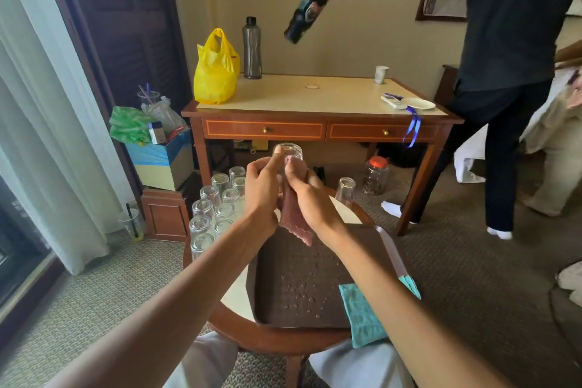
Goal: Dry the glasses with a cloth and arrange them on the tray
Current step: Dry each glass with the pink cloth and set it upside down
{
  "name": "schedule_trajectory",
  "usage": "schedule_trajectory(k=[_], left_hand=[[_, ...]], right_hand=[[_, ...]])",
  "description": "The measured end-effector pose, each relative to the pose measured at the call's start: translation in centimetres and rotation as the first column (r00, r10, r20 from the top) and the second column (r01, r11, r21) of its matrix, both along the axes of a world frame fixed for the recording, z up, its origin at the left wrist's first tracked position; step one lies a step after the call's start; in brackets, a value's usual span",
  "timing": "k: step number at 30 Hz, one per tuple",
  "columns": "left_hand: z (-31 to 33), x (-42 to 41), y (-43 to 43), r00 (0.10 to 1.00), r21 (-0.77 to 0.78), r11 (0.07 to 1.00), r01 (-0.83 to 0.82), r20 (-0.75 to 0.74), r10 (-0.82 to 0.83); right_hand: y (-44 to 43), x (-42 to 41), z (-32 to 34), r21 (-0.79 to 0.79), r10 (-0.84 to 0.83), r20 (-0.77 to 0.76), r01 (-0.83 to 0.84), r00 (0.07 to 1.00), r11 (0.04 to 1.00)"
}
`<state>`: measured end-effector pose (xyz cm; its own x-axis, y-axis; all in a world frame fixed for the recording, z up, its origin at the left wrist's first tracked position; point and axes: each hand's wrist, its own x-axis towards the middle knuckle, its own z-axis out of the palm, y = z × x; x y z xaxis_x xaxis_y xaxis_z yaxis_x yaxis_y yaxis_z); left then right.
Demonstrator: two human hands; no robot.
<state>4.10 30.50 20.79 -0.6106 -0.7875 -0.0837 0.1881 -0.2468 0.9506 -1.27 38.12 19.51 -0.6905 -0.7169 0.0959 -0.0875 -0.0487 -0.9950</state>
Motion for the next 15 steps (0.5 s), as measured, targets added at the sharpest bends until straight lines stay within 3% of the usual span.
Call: schedule_trajectory(k=[5, 8, 11, 15], left_hand=[[0.2, 0.0, 0.8, 0.998, 0.018, 0.999, 0.034, 0.048, -0.035], [0.4, 0.0, 1.2, 0.998, -0.039, 0.998, 0.047, 0.047, -0.045], [0.5, -0.2, 1.0, 0.998, -0.083, 0.996, 0.036, 0.055, -0.032], [0.5, -0.1, 0.1, 0.999, 0.007, 0.999, 0.045, 0.024, -0.045]], right_hand=[[0.0, -1.3, 2.2, -0.125, -0.106, -0.017, 0.103, 0.994, 0.987], [-0.2, -1.0, 3.4, -0.033, -0.190, 0.053, 0.192, 0.980, 0.981], [-0.1, -0.6, 3.3, 0.109, -0.232, 0.030, 0.227, 0.972, 0.968], [0.4, -0.2, 2.2, 0.122, -0.118, -0.035, 0.121, 0.992, 0.985]])
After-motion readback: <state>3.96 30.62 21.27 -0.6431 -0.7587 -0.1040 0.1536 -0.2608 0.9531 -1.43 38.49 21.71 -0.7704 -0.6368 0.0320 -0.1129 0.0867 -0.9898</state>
